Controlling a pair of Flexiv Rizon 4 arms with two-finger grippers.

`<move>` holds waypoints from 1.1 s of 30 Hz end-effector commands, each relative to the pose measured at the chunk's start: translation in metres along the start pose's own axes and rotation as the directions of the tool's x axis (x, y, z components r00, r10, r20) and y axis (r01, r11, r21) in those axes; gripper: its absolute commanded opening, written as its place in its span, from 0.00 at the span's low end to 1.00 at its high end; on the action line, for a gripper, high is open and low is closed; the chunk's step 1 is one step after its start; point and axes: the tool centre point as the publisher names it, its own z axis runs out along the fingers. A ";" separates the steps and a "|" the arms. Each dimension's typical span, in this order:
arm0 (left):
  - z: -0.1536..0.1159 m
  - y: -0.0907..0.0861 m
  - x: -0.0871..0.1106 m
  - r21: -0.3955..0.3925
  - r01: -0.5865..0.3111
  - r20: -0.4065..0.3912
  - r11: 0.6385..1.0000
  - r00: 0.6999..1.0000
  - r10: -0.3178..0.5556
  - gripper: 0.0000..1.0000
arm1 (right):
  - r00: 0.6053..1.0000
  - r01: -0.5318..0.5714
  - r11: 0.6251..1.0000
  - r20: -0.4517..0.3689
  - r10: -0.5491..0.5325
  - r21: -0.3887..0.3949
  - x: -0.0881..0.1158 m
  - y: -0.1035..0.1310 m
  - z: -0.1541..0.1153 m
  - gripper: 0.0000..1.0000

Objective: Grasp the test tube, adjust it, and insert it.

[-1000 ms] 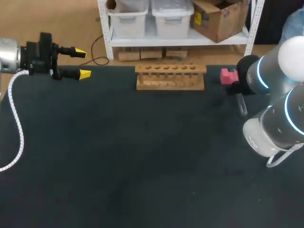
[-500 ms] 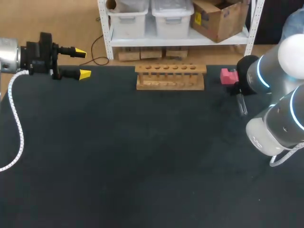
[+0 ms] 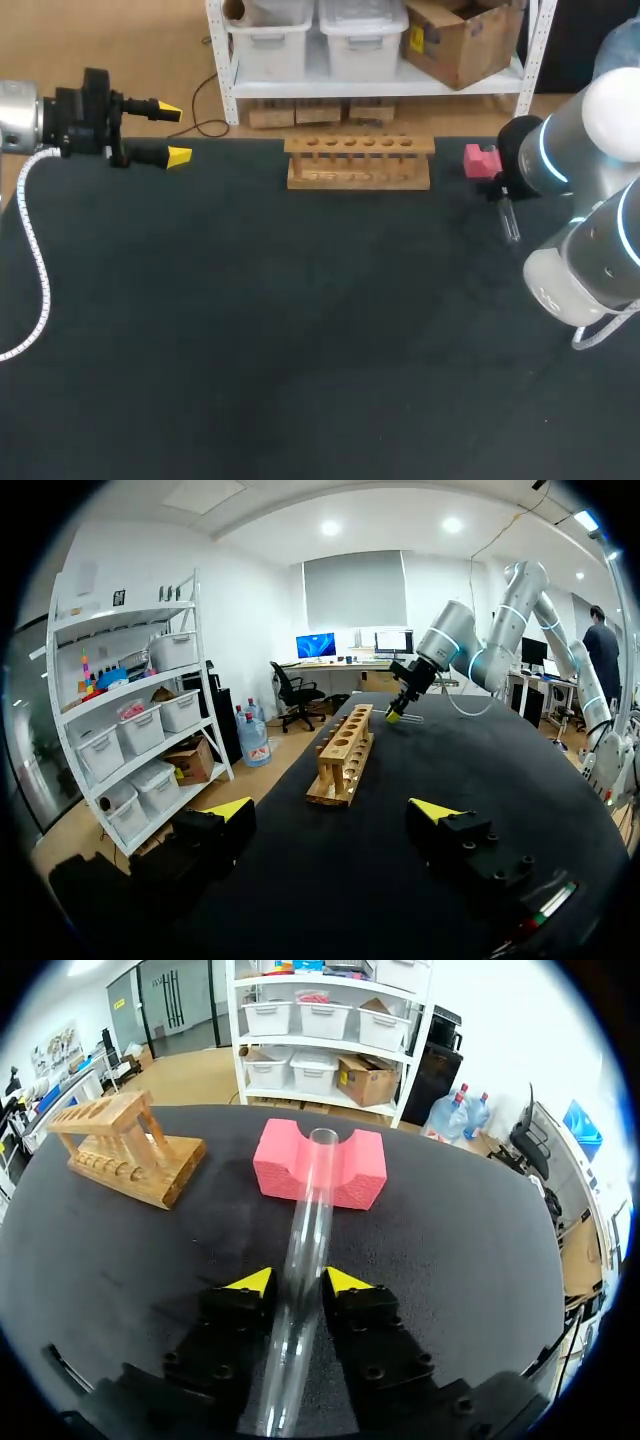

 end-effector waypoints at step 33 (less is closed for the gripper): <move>0.000 -0.001 0.001 -0.003 -0.002 0.002 1.000 1.000 0.002 1.00 | 0.990 -0.092 0.987 -0.097 0.106 0.134 0.006 0.004 -0.010 0.00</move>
